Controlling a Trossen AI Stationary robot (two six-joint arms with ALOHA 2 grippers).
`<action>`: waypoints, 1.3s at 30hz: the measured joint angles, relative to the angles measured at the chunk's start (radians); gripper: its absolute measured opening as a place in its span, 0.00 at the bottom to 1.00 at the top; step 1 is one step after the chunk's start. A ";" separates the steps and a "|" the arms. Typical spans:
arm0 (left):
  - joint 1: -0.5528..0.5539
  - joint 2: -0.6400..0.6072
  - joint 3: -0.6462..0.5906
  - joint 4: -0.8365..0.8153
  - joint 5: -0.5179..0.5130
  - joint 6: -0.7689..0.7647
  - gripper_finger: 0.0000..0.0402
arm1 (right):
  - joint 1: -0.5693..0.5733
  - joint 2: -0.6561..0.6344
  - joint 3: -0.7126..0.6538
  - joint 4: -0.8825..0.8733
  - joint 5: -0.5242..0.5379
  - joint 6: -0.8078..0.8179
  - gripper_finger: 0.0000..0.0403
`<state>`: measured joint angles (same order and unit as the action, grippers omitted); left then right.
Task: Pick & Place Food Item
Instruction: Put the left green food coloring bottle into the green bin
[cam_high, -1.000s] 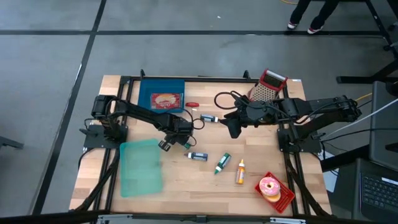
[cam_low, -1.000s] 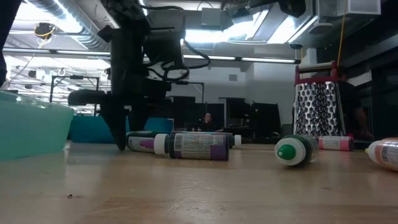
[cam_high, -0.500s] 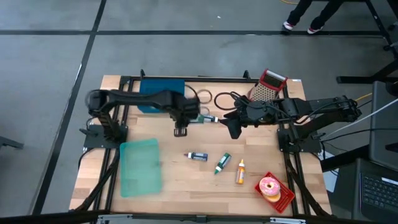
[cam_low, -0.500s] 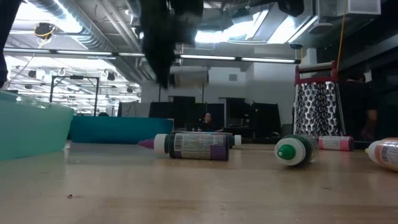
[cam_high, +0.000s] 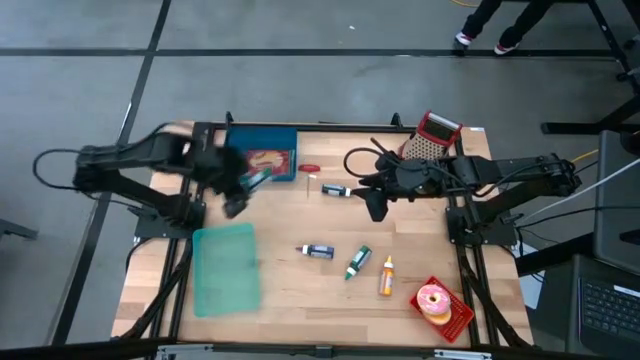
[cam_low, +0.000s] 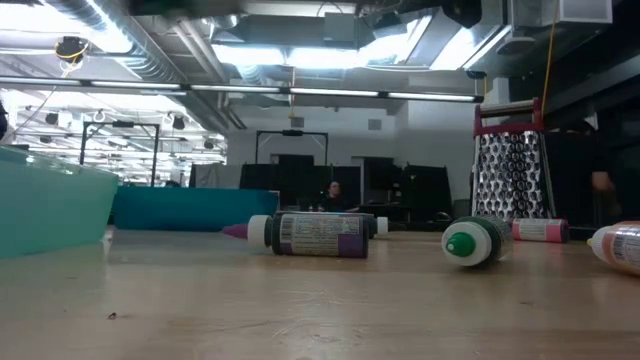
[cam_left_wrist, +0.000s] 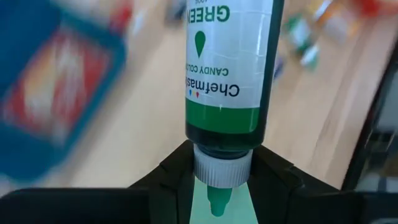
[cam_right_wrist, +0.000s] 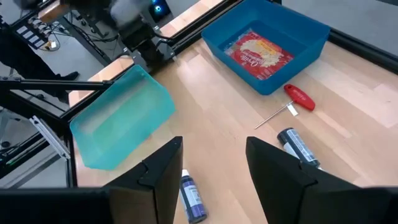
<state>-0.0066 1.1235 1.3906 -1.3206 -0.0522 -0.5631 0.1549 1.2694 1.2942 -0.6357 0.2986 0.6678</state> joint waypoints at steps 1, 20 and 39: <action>-0.039 -0.025 -0.031 -0.033 -0.002 -0.060 0.28 | -0.002 0.000 0.000 0.000 0.000 0.000 0.45; -0.677 -0.115 -0.608 0.174 0.025 -0.669 0.28 | -0.010 0.000 0.000 0.000 0.014 0.053 0.45; -0.657 -0.110 -0.798 0.274 0.045 -0.612 0.41 | -0.010 0.000 0.000 0.001 -0.001 0.083 0.45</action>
<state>-0.6632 1.0134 0.5922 -1.0464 -0.0077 -1.1748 0.1444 1.2694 1.2942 -0.6350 0.2978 0.7509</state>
